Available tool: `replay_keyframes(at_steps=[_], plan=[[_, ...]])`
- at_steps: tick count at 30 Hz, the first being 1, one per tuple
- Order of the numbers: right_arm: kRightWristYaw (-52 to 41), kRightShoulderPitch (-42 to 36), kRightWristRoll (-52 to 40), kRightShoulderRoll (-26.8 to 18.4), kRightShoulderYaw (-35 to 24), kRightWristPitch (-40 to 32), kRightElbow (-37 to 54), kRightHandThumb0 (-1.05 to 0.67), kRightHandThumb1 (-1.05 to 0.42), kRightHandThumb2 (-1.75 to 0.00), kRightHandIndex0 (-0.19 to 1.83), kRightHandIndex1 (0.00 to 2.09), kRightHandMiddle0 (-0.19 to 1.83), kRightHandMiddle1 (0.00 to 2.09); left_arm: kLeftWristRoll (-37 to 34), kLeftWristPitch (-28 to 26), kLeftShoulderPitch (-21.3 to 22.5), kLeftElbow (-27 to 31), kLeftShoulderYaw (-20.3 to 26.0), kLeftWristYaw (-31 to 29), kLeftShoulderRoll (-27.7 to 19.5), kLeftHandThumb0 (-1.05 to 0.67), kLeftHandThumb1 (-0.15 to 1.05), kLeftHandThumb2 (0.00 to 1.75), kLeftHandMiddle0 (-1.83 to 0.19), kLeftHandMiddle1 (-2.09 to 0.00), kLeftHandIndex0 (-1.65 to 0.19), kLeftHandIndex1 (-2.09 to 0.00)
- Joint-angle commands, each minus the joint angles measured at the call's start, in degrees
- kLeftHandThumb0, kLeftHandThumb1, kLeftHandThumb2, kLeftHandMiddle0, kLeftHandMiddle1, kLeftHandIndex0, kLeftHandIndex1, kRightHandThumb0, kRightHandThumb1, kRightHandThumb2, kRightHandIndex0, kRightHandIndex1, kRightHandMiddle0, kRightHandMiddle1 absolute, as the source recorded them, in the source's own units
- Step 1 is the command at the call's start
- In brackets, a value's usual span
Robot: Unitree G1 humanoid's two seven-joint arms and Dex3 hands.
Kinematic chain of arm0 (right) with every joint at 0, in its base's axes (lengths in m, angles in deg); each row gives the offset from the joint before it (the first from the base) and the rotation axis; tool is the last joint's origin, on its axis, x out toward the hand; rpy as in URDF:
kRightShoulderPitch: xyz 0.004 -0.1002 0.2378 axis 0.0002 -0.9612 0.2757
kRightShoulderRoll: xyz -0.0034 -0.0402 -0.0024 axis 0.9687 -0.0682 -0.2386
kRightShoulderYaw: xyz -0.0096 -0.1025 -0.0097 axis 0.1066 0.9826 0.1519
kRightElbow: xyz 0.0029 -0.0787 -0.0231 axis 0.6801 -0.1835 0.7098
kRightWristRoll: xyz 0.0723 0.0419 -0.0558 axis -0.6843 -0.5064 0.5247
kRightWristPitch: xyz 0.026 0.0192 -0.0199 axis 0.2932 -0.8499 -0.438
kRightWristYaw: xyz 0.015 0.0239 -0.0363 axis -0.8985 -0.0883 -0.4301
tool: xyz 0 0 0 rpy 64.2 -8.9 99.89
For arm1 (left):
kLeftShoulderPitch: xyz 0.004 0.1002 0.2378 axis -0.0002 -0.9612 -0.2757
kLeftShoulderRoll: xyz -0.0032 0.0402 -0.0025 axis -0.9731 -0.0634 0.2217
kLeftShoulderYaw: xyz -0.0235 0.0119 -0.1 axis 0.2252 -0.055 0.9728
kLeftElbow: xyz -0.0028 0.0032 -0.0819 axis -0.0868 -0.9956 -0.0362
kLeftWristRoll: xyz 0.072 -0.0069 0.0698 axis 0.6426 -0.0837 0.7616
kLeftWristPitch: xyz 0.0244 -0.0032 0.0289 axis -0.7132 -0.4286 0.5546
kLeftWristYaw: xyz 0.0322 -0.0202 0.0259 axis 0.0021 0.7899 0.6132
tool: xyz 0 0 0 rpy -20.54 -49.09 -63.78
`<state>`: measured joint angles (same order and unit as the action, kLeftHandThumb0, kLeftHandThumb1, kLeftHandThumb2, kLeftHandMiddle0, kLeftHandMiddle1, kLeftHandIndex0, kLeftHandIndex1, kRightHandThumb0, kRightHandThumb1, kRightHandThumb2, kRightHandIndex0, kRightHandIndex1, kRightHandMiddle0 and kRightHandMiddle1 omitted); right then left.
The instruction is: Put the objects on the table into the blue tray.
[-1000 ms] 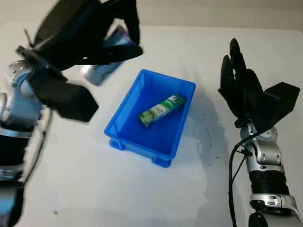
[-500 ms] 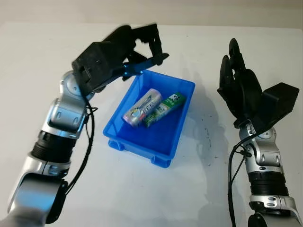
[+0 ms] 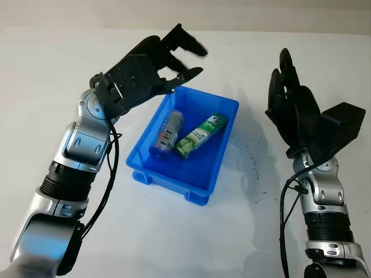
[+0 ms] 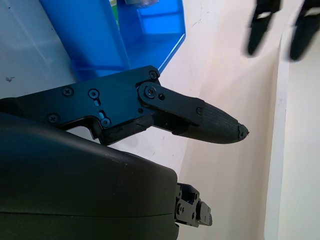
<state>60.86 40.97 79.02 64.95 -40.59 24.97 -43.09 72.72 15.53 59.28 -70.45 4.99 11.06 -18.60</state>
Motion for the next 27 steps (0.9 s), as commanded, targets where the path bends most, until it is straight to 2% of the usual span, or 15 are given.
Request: replay_keyframes(at_steps=[1, 3, 7, 12, 19, 27], plan=[[0.16, 0.13, 0.07, 0.04, -0.21, 0.57, 0.22, -0.66, -1.05, -0.74, -0.19, 0.00, -0.19, 0.00, -3.18, 0.04, -1.29, 0.07, 4.53, 1.61, 0.23, -0.68, 1.05, 0.59, 0.10, -0.03, 0.19, -0.16], [0.51, 0.47, -0.07, 0.17, -0.39, 0.56, 0.10, -0.67, -1.05, -0.75, -0.19, 0.00, -0.19, 0.00, -6.73, -0.15, -1.91, 0.12, 7.91, 3.16, 1.30, -0.71, 1.05, 0.56, 0.17, -0.01, 0.19, -0.04], [1.45, 1.22, -0.54, 0.73, -0.79, 1.22, -0.54, -0.68, -1.05, -0.73, -0.19, 0.00, -0.19, 0.00, -10.88, 3.76, -4.88, -0.75, 12.12, 5.04, 1.49, -0.73, 1.05, 0.62, 0.19, 0.00, 0.19, 0.00], [1.40, 1.73, -1.20, 1.00, -1.03, 1.67, -1.11, -0.69, -1.05, -0.73, -0.19, 0.00, -0.19, 0.00, -13.98, 2.74, -13.39, 2.19, 15.46, 5.99, 1.38, -0.74, 1.05, 0.67, 0.19, 0.00, 0.19, 0.00], [1.56, 1.83, -1.44, 0.85, -1.20, 1.11, -0.68, -0.70, -1.05, -0.73, -0.19, 0.00, -0.19, 0.00, -17.31, 3.99, -21.07, 1.37, 17.16, 7.80, 4.41, -0.75, 1.05, 0.69, 0.19, 0.00, 0.19, 0.00], [1.19, 1.31, -1.59, 0.95, -0.97, 0.51, 0.24, -0.70, -1.05, -0.74, -0.19, 0.00, -0.19, 0.00, -15.53, 5.14, -22.31, 0.48, 15.41, 9.76, 5.55, -0.76, 1.05, 0.67, 0.19, 0.00, 0.19, 0.00]])
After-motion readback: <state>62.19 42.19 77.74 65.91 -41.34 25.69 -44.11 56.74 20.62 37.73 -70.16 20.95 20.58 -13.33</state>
